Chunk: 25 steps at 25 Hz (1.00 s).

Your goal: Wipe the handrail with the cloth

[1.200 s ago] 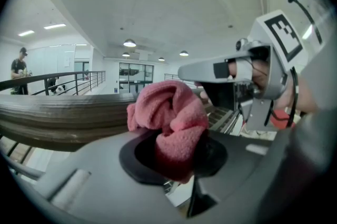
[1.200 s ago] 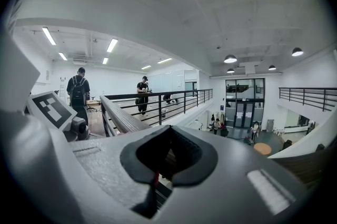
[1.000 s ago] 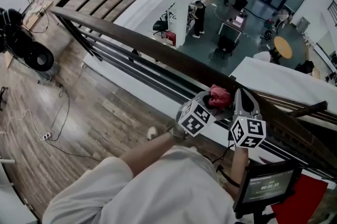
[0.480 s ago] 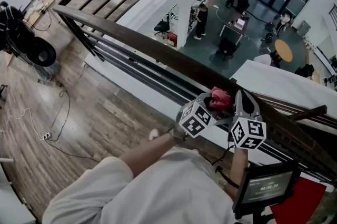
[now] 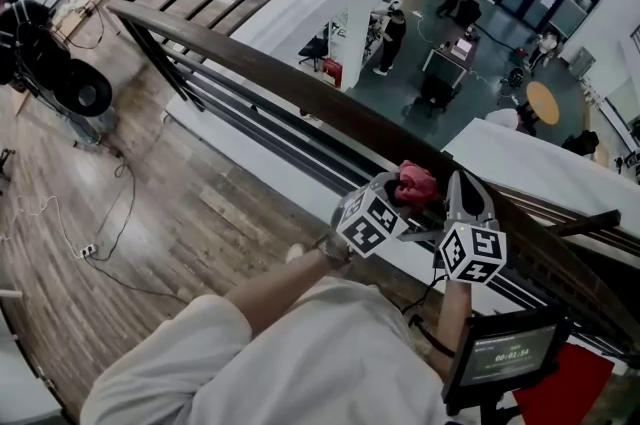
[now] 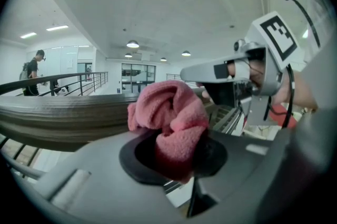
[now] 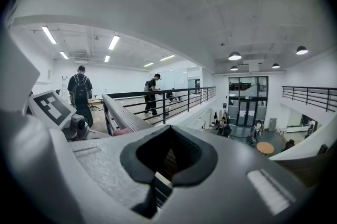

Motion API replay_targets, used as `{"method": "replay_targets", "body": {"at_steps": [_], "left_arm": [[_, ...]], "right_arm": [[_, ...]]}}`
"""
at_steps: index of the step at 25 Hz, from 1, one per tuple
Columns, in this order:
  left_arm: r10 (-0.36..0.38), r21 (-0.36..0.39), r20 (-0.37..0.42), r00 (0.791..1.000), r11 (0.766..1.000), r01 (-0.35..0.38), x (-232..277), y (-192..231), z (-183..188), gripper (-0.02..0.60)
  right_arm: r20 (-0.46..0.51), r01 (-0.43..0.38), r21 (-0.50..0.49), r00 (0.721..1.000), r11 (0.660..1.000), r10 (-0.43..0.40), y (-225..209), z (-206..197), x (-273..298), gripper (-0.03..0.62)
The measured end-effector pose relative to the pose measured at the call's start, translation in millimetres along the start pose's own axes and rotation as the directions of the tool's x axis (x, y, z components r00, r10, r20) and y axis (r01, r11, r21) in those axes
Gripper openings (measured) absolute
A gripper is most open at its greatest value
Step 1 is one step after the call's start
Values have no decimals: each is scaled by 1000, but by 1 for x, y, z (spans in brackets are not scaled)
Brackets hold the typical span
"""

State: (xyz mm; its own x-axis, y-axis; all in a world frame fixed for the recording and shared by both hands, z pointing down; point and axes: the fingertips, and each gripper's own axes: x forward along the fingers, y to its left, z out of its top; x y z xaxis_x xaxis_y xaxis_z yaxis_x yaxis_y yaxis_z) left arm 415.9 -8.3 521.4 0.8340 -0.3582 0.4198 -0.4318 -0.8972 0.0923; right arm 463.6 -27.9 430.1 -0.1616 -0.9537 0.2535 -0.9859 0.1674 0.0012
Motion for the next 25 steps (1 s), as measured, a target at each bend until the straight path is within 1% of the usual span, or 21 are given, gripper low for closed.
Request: {"method": "replay_targets", "body": {"at_steps": [13,19,25], "left_arm": [[39,44,-2,999,998,-39,-24,42,-10,91],[50,47,-1,999,998,-50,-34,57,-9,91],[63,53,0,998,997,-63,-44,76,-16,91]], "right_arm": [[-12,-20,-22,1000,1000,20,21,2,16,2],[-17,-18,-24,1000,1000,17,25,6,21,2],[-24,-18,-16,1000,1000,17,34,1,31,2]]}}
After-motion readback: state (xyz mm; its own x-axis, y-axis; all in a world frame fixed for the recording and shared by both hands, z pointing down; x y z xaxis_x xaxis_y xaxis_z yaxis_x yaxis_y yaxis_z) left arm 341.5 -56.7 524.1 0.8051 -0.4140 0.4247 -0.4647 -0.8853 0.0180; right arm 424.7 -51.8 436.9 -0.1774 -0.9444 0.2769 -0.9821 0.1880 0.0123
